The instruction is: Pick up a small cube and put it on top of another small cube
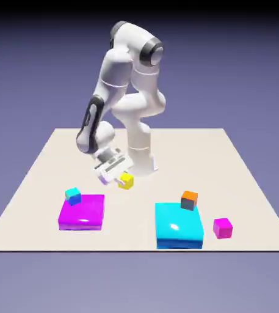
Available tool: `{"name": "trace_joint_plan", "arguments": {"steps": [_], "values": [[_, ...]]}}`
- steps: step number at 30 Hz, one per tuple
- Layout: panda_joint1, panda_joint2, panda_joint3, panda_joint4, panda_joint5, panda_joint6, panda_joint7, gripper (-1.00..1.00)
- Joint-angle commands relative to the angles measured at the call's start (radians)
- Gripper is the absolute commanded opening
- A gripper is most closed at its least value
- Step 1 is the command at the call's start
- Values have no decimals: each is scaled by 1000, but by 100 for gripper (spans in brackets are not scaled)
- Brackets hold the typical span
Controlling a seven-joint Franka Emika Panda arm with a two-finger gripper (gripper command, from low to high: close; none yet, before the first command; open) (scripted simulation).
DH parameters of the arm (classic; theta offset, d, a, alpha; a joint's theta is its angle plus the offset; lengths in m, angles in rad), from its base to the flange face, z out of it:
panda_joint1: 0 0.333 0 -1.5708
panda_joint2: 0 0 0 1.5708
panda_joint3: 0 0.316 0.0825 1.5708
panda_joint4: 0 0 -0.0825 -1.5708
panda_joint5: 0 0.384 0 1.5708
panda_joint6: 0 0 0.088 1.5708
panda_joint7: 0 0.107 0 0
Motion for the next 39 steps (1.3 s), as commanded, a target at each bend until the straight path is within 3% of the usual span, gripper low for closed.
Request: {"name": "trace_joint_plan", "arguments": {"steps": [1, 39], "values": [[12, -23, -36, -5, -34, 14, 12, -100], [-515, -392, 1323, 284, 56, 262, 686, -100]]}}
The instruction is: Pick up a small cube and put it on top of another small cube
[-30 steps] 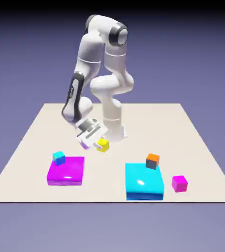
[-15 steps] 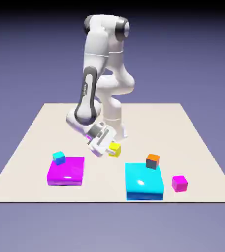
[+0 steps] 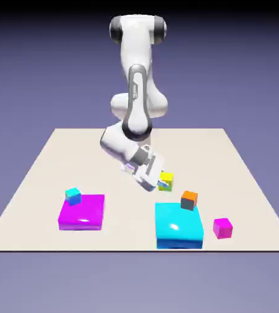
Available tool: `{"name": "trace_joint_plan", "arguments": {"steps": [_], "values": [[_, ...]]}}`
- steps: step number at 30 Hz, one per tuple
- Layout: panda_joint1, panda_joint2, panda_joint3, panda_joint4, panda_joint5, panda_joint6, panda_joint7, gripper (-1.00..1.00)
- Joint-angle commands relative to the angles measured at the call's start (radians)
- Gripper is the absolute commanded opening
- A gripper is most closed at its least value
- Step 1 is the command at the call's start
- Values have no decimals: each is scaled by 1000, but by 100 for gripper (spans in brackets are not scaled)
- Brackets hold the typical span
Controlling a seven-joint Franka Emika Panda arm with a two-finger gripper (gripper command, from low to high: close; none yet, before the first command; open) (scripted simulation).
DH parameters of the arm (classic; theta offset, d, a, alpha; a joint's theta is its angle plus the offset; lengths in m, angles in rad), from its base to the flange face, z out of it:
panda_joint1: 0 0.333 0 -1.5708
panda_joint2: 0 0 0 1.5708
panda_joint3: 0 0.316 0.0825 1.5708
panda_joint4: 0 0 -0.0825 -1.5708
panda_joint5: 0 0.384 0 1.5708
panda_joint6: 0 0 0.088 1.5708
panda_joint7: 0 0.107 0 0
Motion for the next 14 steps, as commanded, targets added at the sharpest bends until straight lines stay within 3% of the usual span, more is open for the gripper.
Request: {"name": "trace_joint_plan", "arguments": {"steps": [1, 5, 11, 12, 14], "values": [[-14, -10, 36, 8, 0, 6, 19, -100], [-55, -37, 141, 30, 7, 25, 71, -100], [6, 150, 200, 97, 186, 125, -71, -100], [6, 150, 200, 97, 186, 125, -71, 100], [-5, 114, 189, 84, 151, 106, -44, 100]]}}
